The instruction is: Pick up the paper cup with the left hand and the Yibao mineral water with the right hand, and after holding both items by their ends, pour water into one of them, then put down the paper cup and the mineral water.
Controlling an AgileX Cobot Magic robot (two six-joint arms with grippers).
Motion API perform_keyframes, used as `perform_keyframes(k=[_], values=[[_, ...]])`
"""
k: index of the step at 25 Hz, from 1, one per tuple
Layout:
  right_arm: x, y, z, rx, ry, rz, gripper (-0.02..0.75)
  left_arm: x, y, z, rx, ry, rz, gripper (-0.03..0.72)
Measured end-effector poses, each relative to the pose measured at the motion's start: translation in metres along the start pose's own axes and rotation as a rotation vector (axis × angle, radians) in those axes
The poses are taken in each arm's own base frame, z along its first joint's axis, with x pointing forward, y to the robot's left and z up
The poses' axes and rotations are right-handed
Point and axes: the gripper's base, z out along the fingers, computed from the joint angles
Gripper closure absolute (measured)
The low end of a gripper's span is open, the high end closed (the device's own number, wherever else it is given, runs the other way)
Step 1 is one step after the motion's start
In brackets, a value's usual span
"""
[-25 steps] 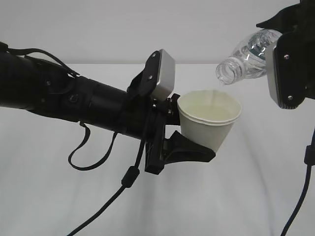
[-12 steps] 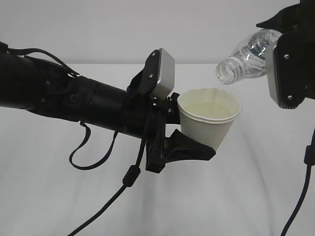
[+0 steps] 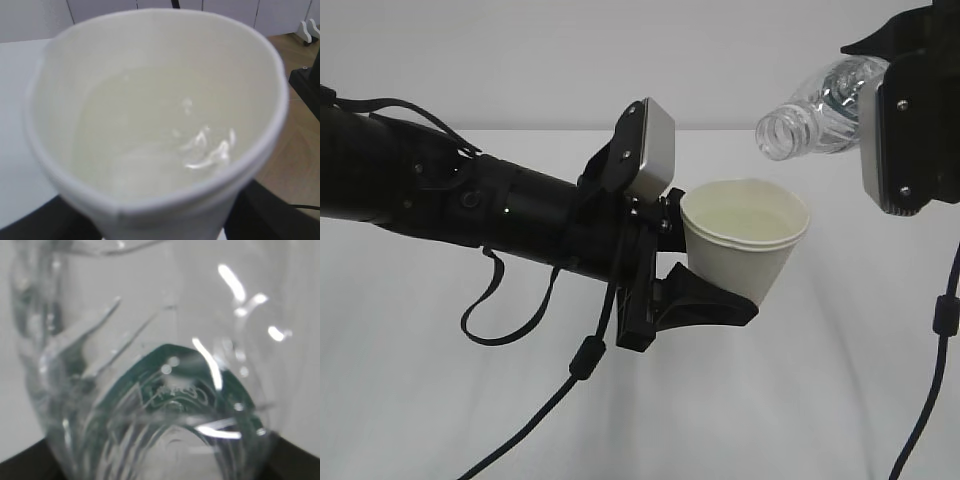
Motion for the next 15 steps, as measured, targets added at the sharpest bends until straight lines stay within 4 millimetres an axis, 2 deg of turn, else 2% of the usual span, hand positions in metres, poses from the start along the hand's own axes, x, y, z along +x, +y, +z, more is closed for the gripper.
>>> perform_keyframes(k=[15], values=[[-0.0022,-0.0009,0.0,0.008,-0.025,0.15,0.259,0.0002,0.0004,0.0,-0.004,0.002,-0.001,0.244]])
